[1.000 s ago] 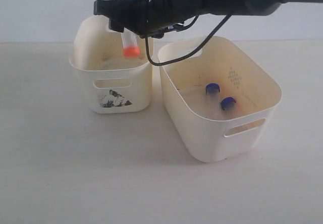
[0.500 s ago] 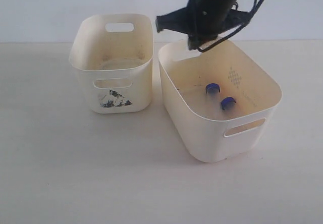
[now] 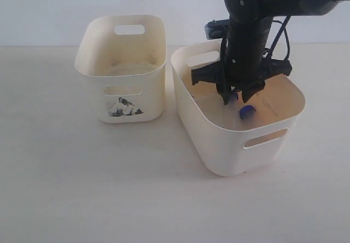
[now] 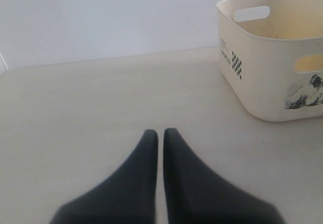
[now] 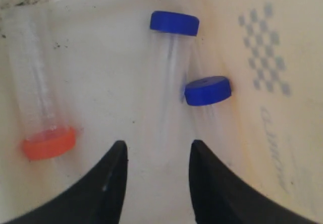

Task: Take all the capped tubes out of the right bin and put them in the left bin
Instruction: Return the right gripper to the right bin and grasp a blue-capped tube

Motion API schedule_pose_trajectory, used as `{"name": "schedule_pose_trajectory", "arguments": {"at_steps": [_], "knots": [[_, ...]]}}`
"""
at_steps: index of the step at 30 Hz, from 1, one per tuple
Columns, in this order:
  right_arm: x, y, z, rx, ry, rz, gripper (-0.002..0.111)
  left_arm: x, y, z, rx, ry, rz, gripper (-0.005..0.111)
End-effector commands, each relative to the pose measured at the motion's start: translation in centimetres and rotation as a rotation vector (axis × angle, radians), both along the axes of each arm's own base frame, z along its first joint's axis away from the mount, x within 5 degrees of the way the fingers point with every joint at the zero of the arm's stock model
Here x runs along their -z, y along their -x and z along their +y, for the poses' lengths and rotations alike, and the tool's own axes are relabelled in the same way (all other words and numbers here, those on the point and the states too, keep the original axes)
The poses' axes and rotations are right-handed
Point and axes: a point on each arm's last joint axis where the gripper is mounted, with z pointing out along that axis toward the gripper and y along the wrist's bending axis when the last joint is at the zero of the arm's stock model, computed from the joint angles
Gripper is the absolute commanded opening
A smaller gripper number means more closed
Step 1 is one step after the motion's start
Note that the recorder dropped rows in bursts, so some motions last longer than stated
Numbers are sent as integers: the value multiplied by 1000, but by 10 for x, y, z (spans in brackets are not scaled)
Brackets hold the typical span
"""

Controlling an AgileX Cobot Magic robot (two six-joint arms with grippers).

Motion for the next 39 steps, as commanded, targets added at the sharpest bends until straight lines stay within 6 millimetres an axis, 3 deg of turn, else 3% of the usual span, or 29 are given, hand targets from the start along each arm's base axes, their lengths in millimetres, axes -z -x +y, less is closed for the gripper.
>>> {"name": "schedule_pose_trajectory", "arguments": {"at_steps": [1,17,22,24,27,39], "knots": [[6,-1,-1,71,-22,-27,39,-3,0,0,-1,18,-21,4],[55,-10,0,107,32,55,40,-3,0,0,-1,18,-21,4],[61,-12,2,102,23,45,67,-3,0,0,-1,18,-21,4],[61,-13,2,98,14,29,69,-3,0,0,-1,18,-21,4],[61,-16,4,94,-2,9,62,-3,0,0,-1,18,-21,4],[79,-17,5,56,16,40,-1,-3,0,0,-1,18,-21,4]]}}
